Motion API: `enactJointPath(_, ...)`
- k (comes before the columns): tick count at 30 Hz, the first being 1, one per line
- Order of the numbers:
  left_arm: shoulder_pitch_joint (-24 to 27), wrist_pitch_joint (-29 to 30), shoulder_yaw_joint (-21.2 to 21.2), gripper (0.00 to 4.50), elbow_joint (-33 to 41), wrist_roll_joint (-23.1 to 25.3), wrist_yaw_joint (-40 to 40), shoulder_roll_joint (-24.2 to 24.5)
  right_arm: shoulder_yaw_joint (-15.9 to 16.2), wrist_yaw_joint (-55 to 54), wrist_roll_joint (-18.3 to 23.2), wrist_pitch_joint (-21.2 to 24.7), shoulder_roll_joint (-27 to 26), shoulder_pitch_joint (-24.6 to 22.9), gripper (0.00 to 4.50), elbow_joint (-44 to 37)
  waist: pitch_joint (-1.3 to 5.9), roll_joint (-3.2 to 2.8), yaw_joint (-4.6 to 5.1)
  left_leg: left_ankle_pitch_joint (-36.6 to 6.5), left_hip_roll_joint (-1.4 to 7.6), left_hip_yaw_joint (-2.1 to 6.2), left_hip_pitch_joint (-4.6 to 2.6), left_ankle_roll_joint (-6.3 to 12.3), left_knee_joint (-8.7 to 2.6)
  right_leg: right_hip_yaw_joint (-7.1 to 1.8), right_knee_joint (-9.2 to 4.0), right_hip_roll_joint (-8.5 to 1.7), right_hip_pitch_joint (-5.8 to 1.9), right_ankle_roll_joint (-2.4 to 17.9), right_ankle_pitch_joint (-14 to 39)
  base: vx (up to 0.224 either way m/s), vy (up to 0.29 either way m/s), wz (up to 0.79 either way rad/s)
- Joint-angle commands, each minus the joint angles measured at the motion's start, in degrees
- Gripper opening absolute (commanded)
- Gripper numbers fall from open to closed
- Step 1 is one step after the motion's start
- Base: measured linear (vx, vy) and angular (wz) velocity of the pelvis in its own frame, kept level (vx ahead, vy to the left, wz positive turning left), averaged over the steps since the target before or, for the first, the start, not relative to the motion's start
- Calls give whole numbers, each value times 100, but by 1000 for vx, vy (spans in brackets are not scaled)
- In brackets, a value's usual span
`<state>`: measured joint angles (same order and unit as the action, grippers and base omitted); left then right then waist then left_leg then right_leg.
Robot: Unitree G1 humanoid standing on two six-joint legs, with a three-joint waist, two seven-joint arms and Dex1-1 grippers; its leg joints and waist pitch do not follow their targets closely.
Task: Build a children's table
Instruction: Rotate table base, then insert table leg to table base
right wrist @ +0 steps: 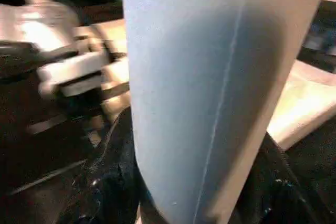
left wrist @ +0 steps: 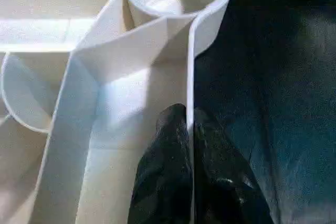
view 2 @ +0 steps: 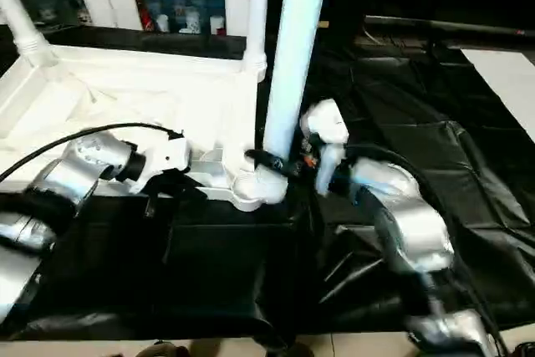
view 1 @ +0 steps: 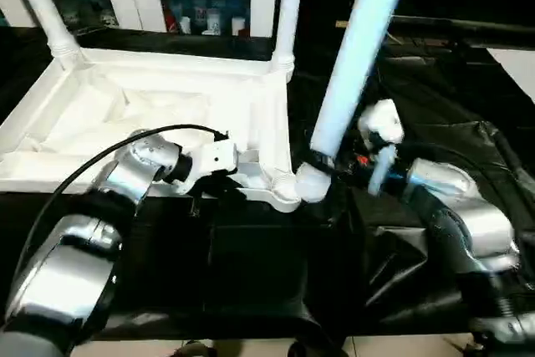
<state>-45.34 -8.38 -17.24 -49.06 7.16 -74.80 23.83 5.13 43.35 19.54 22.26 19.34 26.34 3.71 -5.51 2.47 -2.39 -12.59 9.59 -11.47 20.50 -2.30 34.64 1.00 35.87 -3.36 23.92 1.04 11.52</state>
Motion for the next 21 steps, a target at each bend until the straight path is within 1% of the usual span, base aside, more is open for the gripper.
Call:
enactJointPath(1, 401, 125, 16, 4, 145, -254, 275, -231, -30, -155, -98, -50, -36, 50, 181, 146, 343, 16, -2, -189, 342, 126, -34, 320, -397, -277, -323, -478, -371, 1859, -371, 0, 0, 0)
enactJointPath(2, 503, 127, 24, 4, 213, -238, 383, -265, -14, -157, -110, -72, -61, 59, 181, 188, 350, 2, -6, -176, 341, 130, -30, 342, -392, -281, -315, -481, -379, 1849, -367, 0, 0, 0)
enactJointPath(3, 503, 127, 24, 4, 213, -238, 383, -265, -14, -157, -110, -72, -61, 59, 181, 188, 340, -10, -1, -182, 351, 128, -35, 386, -397, -278, -328, -472, -366, 1810, -340, 0, 0, 0)
enactJointPath(4, 615, 121, 45, 2, 299, -241, 506, -317, -15, -165, -103, -71, -87, 69, 181, 225, 316, 22, -1, -222, 355, 121, -47, 418, -404, -278, -348, -463, -346, 1751, -214, 0, 0, 0)
enactJointPath(5, 745, 166, 69, 0, 412, -224, 697, -383, -23, -167, -80, -71, -128, 93, 180, 291, 292, 25, 4, -301, 347, 127, -35, 419, -417, -278, -376, -467, -342, 1680, 33, 0, 0, 0)
enactJointPath(6, 814, 205, 80, 0, 489, -218, 780, -413, -25, -169, -75, -72, -144, 105, 180, 325, 286, 43, 9, -343, 366, 134, -33, 408, -424, -279, -374, -489, -345, 1663, 139, 0, 0, 0)
enactJointPath(7, 900, 240, 88, 0, 595, -190, 910, -447, -16, -135, -44, -39, -157, 123, 180, 359, 265, 34, 26, -435, 359, 139, -29, 388, -431, -281, -410, -491, -334, 1598, 424, 0, 0, 0)
enactJointPath(8, 941, 261, 93, 0, 648, -173, 980, -465, -7, -113, -28, -18, -159, 127, 180, 366, 249, 30, 40, -562, 363, 142, -46, 355, -441, -283, -445, -487, -312, 1526, 743, 0, 0, 0)
enactJointPath(9, 1018, 348, 96, 0, 786, -160, 1006, -477, 10, -107, -28, 7, -165, 132, 180, 363, 237, 47, 51, -613, 360, 138, -53, 344, -448, -284, -468, -478, -297, 1483, 887, 0, 0, 0)
enactJointPath(10, 1097, 426, 64, 0, 925, -117, 991, -469, 23, -97, -22, 36, -172, 138, 180, 354, 226, 34, 56, -680, 369, 145, -58, 306, -460, -288, -483, -481, -282, 1419, 1075, 0, 0, 0)
enactJointPath(11, 1148, 460, 26, 0, 1003, -73, 966, -452, 33, -93, -21, 53, -175, 144, 180, 349, 222, 39, 66, -692, 371, 156, -46, 293, -470, -288, -485, -485, -285, 1355, 1163, 0, 0, 0)
enactJointPath(12, 1259, 601, -91, 0, 1233, 49, 908, -368, 52, -59, -18, 103, -188, 171, 180, 373, 222, 44, 74, -691, 372, 156, -48, 294, -473, -292, -487, -483, -279, 1326, 1179, 0, 0, 0)
enactJointPath(14, 1290, 684, -126, 0, 1336, 92, 915, -335, 80, -23, -31, 134, -175, 183, 180, 389, 221, 35, 87, -643, 362, 156, -49, 312, -480, -292, -500, -477, -264, 1265, 1211, 0, 0, 0)
enactJointPath(16, 1292, 799, -124, 0, 1469, 78, 910, -310, 176, 40, -149, 117, -109, 198, 180, 450, 231, 28, 83, -484, 365, 151, -54, 345, -481, -289, -475, -473, -271, 1305, 926, 0, 0, 0)
enactJointPath(17, 1288, 797, -126, 0, 1480, 73, 891, -303, 184, 52, -161, 120, -101, 199, 180, 473, 234, 29, 89, -382, 358, 142, -57, 392, -478, -282, -459, -455, -269, 1340, 717, 0, 0, 0)
enactJointPath(18, 1276, 773, -134, 0, 1502, 68, 839, -279, 205, 86, -192, 123, -80, 205, 180, 542, 229, 19, 88, -353, 359, 143, -52, 413, -477, -284, -451, -458, -268, 1360, 629, 0, 0, 0)
enactJointPath(19, 1276, 737, -153, 0, 1547, 81, 805, -250, 225, 114, -219, 133, -54, 211, 180, 620, 225, 16, 94, -308, 362, 142, -56, 454, -479, -277, -444, -459, -266, 1423, 483, 0, 0, 0)
enactJointPath(21, 1279, 712, -165, 0, 1594, 87, 778, -223, 244, 147, -247, 103, -41, 219, 180, 735, 209, 19, 101, -416, 362, 135, -52, 447, -483, -284, -466, -469, -265, 1446, 588, 0, 0, 0)
